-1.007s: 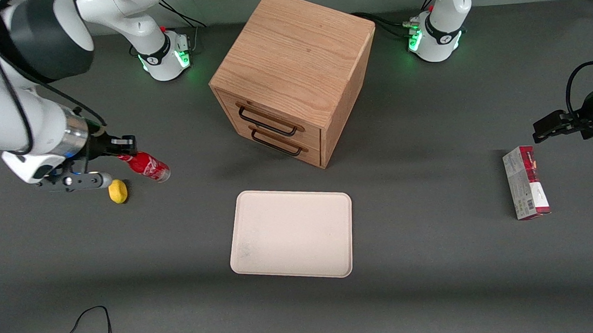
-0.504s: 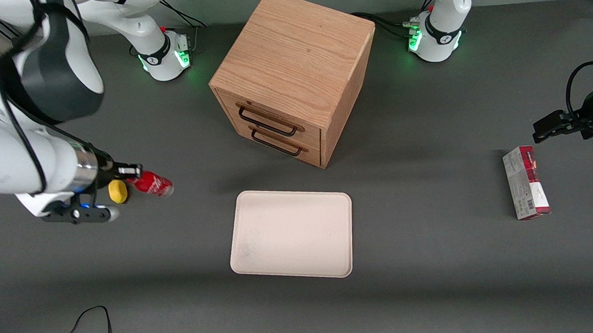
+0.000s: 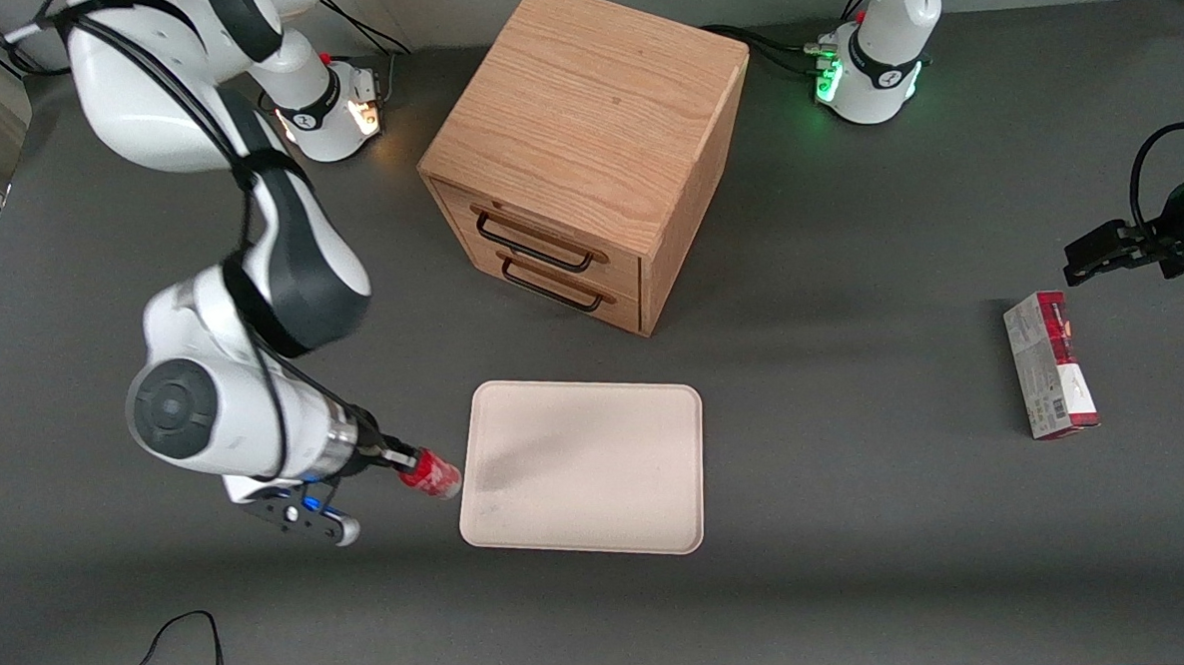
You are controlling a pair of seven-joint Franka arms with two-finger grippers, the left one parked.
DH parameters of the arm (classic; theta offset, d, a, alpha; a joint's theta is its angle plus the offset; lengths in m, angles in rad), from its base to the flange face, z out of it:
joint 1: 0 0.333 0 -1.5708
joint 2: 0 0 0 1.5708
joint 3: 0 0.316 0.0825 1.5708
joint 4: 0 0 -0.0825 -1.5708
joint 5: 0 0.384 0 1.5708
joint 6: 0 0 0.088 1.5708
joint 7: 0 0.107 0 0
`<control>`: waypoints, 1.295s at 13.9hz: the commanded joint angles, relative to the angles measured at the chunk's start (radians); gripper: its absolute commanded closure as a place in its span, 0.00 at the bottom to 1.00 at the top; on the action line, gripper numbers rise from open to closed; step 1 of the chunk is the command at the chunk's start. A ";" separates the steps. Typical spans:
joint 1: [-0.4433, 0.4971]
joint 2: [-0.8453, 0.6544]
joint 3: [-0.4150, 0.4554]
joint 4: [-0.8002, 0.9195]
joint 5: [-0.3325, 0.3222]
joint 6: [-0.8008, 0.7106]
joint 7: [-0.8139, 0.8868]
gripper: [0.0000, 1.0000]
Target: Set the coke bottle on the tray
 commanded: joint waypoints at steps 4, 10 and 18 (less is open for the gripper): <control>0.046 0.103 0.001 0.069 -0.065 0.110 0.200 1.00; 0.064 0.132 0.003 0.061 -0.073 0.148 0.223 1.00; 0.066 0.146 0.004 0.057 -0.071 0.156 0.263 0.00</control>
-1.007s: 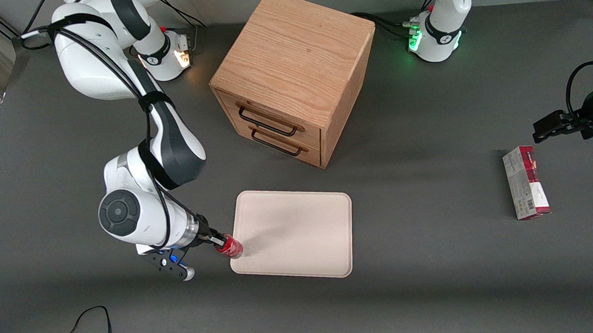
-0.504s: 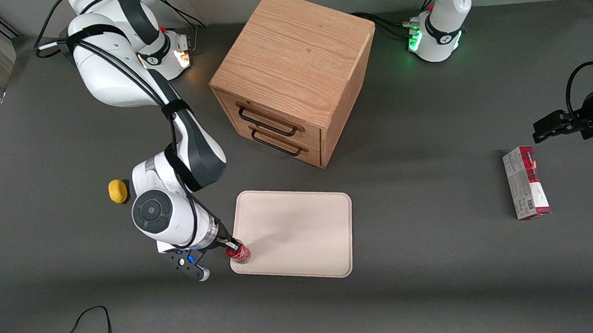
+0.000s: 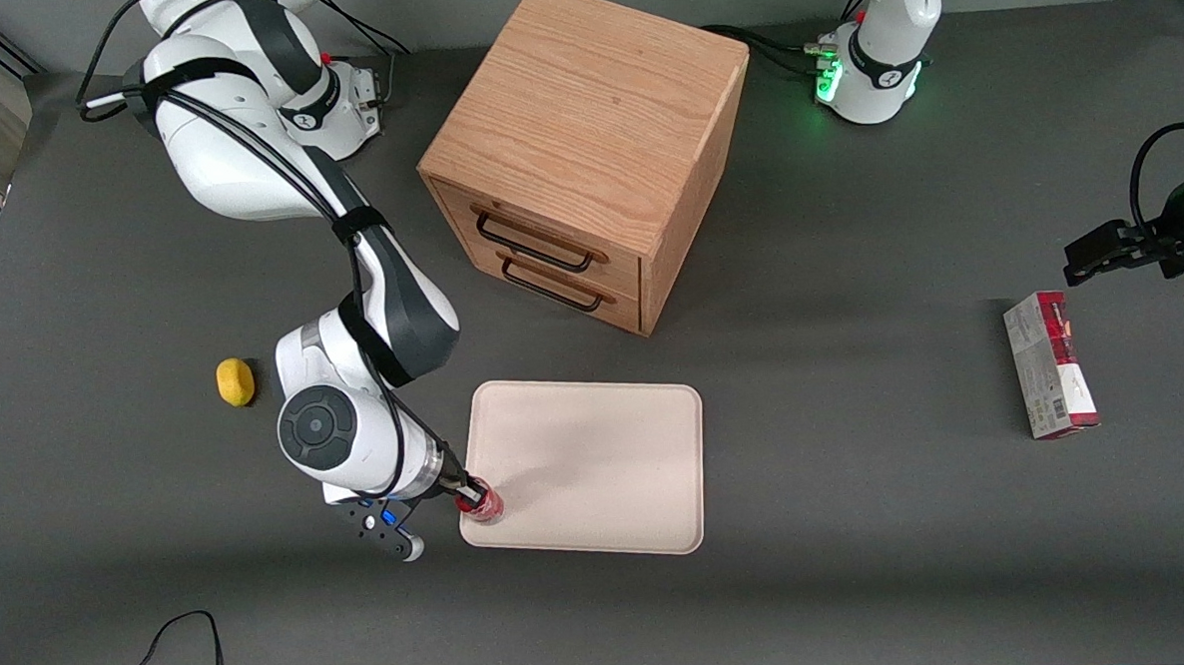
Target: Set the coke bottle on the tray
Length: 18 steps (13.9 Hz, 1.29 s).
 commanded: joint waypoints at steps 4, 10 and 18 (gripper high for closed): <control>0.006 0.020 0.003 0.040 -0.018 -0.001 0.032 0.00; -0.007 -0.015 0.001 0.040 -0.018 -0.030 0.007 0.00; -0.141 -0.534 -0.003 -0.551 0.006 -0.191 -0.564 0.00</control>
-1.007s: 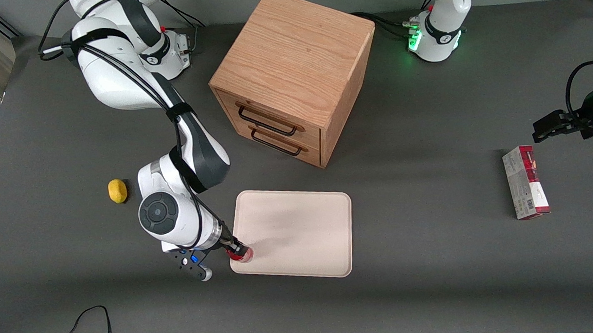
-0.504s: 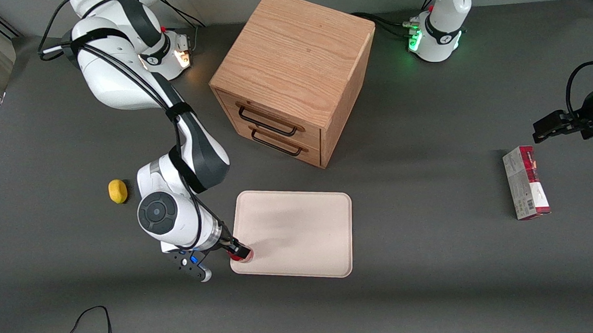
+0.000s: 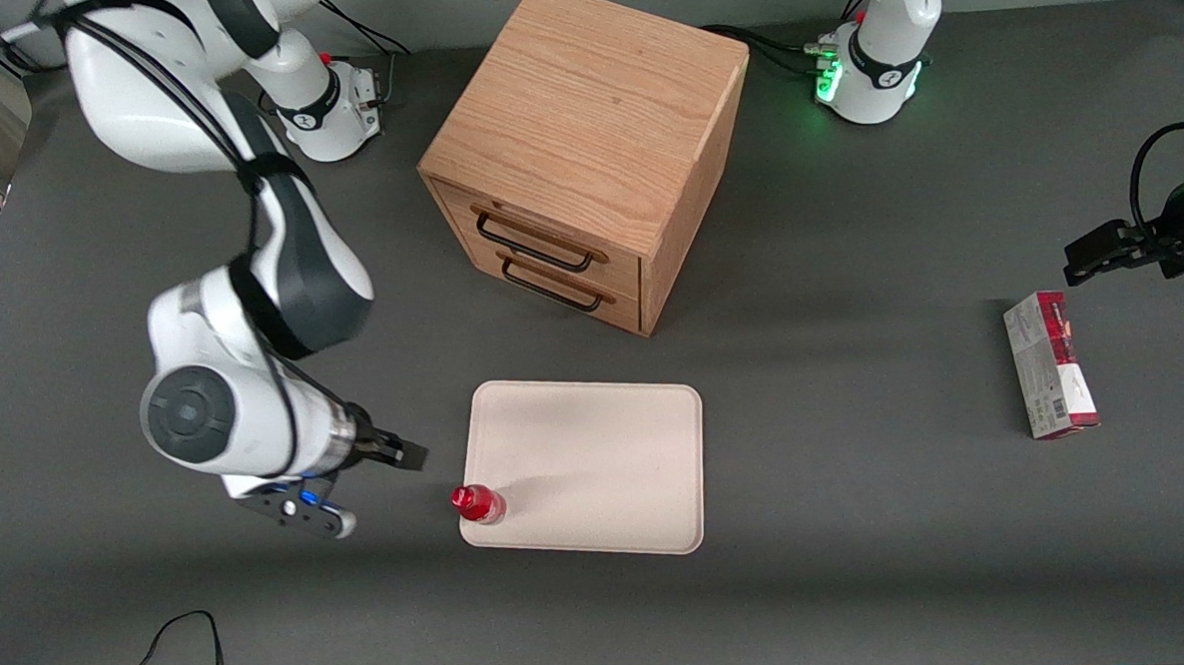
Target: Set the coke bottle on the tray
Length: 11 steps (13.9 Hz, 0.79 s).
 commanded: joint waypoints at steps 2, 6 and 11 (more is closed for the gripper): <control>-0.044 -0.465 -0.055 -0.615 0.009 0.134 -0.339 0.00; 0.070 -0.701 -0.253 -0.801 0.008 0.119 -0.576 0.00; 0.014 -0.688 -0.238 -0.632 0.008 -0.048 -0.624 0.00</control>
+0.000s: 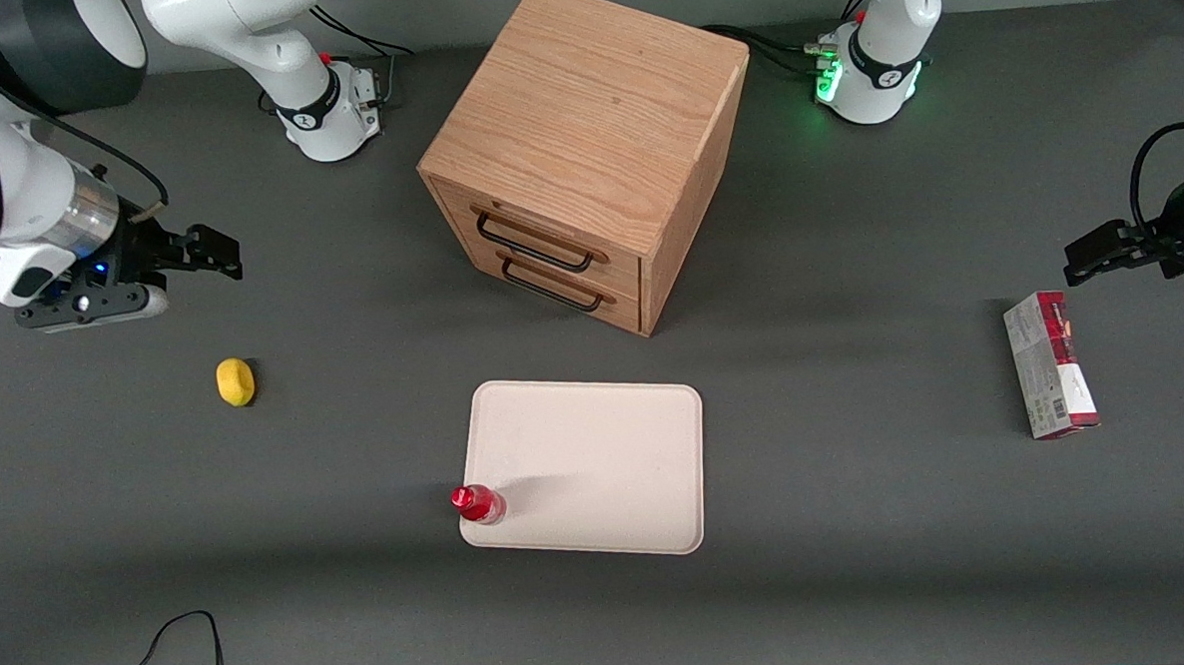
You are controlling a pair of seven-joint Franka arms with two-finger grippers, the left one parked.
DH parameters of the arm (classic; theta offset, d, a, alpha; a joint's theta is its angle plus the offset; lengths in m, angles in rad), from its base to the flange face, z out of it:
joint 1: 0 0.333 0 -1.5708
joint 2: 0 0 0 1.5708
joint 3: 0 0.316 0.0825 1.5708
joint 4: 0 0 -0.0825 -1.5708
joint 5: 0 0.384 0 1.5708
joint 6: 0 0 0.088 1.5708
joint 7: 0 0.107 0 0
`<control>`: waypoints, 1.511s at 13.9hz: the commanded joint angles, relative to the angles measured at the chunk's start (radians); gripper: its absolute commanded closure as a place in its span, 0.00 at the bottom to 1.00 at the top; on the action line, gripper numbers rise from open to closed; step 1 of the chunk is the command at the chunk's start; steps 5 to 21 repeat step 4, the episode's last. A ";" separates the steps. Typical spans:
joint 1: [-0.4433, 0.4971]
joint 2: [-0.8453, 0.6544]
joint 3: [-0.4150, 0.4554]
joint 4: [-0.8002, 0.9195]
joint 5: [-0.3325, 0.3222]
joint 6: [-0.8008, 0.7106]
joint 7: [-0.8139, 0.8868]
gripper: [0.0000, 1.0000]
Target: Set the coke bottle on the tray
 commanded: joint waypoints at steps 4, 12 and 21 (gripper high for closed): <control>-0.084 0.046 0.063 0.118 0.039 -0.084 -0.071 0.00; -0.084 0.046 0.063 0.118 0.039 -0.084 -0.071 0.00; -0.084 0.046 0.063 0.118 0.039 -0.084 -0.071 0.00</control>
